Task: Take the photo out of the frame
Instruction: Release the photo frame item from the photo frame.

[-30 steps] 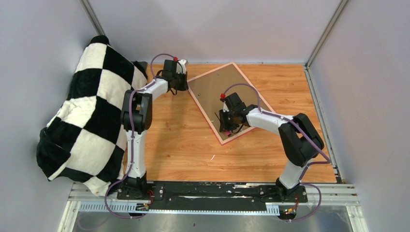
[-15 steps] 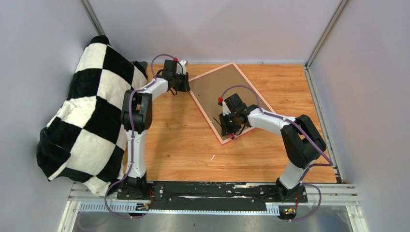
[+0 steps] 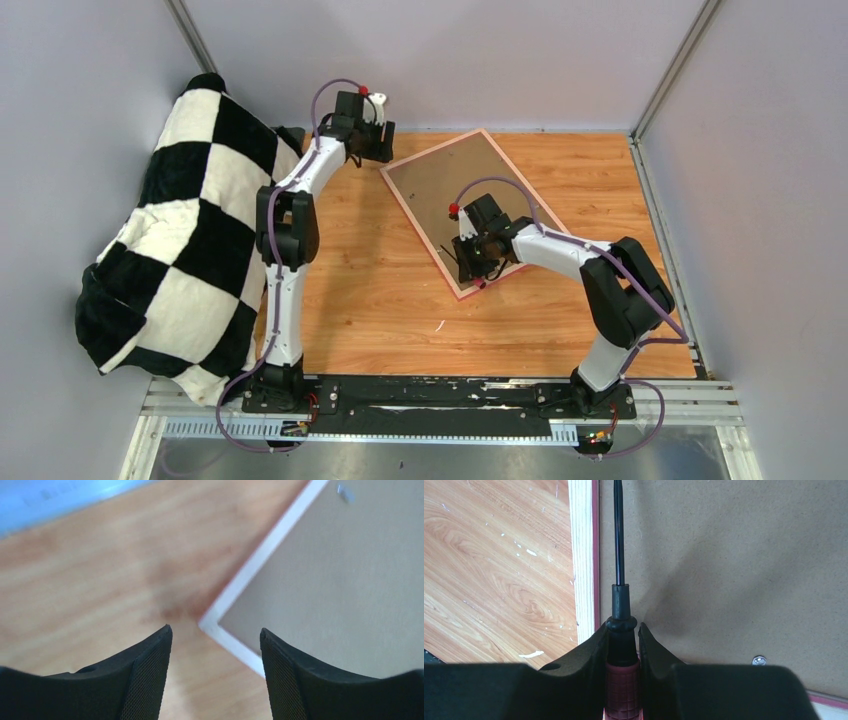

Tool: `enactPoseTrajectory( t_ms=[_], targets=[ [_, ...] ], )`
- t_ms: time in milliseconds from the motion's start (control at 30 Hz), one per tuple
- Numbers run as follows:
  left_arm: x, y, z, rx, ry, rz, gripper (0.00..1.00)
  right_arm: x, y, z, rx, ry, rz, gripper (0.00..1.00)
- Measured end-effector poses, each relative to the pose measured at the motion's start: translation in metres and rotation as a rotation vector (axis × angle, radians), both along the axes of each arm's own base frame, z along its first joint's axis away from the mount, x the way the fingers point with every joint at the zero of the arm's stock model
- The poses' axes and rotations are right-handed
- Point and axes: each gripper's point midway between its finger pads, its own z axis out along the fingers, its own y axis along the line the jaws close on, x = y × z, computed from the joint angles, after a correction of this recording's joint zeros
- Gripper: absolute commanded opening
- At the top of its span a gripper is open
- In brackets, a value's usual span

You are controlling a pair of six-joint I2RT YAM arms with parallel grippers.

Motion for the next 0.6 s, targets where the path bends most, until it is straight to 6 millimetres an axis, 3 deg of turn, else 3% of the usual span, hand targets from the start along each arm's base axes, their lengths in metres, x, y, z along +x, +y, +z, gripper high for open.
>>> enactPoseTrajectory(
  t_ms=[100,167,233,467,600],
  targets=[
    [0.033,-0.004,0.026,0.005,-0.103,-0.014,0.68,0.000,0.000,0.000,0.001,-0.001,0.008,0.00],
    [0.042,-0.007,0.025,0.005,-0.120,-0.023,0.68,0.000,0.000,0.000,0.000,-0.003,0.011,0.00],
    [0.045,-0.009,0.015,0.005,-0.110,-0.034,0.68,0.000,0.000,0.000,-0.001,-0.004,0.016,0.00],
    [0.038,-0.015,-0.052,0.002,0.026,-0.072,0.69,0.000,0.000,0.000,0.000,-0.007,0.025,0.00],
    [0.040,-0.016,-0.046,-0.011,0.020,-0.080,0.67,-0.001,0.001,0.002,0.005,-0.009,0.029,0.00]
  ],
)
